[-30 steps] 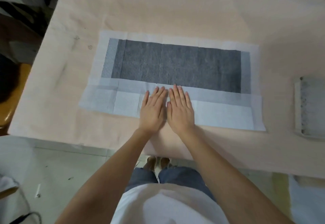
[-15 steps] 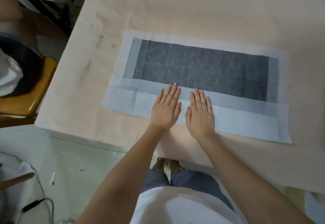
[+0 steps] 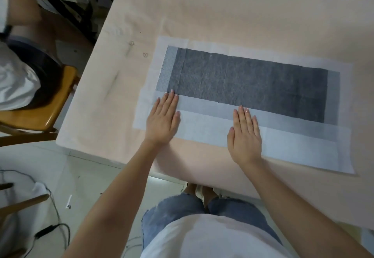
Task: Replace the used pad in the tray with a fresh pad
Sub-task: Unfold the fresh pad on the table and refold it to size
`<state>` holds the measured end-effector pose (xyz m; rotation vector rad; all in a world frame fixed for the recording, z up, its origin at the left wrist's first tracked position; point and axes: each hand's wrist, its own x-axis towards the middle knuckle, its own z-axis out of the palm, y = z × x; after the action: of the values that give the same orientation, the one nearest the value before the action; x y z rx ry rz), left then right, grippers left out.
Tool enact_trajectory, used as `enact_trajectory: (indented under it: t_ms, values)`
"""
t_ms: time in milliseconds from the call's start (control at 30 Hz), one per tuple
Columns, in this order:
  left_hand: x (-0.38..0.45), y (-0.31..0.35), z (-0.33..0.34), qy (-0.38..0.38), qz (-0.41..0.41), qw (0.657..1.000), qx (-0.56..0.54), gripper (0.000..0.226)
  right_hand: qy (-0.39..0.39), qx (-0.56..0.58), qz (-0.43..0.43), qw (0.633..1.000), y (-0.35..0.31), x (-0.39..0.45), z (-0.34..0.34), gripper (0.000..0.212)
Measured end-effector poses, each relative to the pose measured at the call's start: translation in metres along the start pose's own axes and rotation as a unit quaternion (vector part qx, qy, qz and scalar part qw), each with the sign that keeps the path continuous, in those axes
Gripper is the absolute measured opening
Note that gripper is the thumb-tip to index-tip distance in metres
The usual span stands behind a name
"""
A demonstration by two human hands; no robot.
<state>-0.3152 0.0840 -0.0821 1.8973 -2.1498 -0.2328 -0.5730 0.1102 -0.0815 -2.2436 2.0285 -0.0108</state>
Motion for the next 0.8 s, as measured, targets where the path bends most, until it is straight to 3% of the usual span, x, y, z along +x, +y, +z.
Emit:
enact_trajectory:
  t_ms: [500,700,800]
  values:
    - [-0.001,-0.025,-0.009,-0.019,0.003,1.000,-0.002,0.055,-0.029,-0.001,0.003,1.000,-0.002,-0.001,-0.007,0.055]
    - [-0.003,0.040,0.006,-0.049,0.171,0.984,-0.003,0.052,-0.041,-0.015,0.025,0.999,-0.009,-0.006,-0.009,0.057]
    - [0.001,0.069,0.018,-0.088,0.158,0.983,0.002,0.054,-0.052,-0.011,0.012,0.999,-0.004,-0.004,-0.011,0.065]
